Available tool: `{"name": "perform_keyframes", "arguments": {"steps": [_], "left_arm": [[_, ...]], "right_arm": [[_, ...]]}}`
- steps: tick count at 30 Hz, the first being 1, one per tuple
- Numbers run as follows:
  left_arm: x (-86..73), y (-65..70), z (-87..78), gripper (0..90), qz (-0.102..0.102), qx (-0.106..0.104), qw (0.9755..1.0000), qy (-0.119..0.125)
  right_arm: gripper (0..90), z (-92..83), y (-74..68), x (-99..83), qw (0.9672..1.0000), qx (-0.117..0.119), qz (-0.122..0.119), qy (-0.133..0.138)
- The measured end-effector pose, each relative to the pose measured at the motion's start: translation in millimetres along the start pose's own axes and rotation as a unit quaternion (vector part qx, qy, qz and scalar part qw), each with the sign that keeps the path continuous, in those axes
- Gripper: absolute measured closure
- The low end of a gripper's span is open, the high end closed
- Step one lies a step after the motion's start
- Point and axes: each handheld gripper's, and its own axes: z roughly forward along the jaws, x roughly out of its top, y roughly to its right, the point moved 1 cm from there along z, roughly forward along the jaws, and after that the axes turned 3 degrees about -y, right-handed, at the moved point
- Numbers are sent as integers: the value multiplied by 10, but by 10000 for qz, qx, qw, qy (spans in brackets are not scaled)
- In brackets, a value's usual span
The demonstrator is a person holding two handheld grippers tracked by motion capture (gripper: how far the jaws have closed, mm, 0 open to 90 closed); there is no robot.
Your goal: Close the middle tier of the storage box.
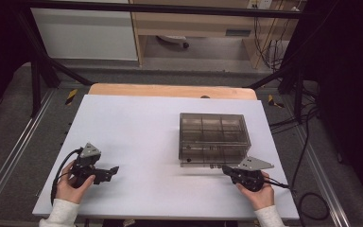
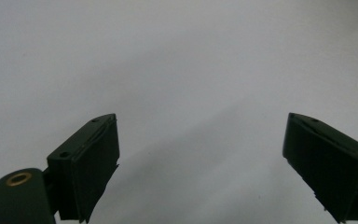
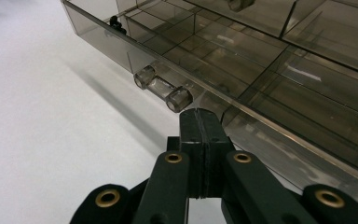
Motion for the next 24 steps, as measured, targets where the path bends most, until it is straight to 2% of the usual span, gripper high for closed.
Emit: {"name": "perform_keyframes", "arguments": {"steps": [24], "left_arm": [[0, 0, -1, 102, 2, 8, 10000, 8]], "right_arm": [[900, 48, 52, 41, 9999, -76, -12, 64]]}}
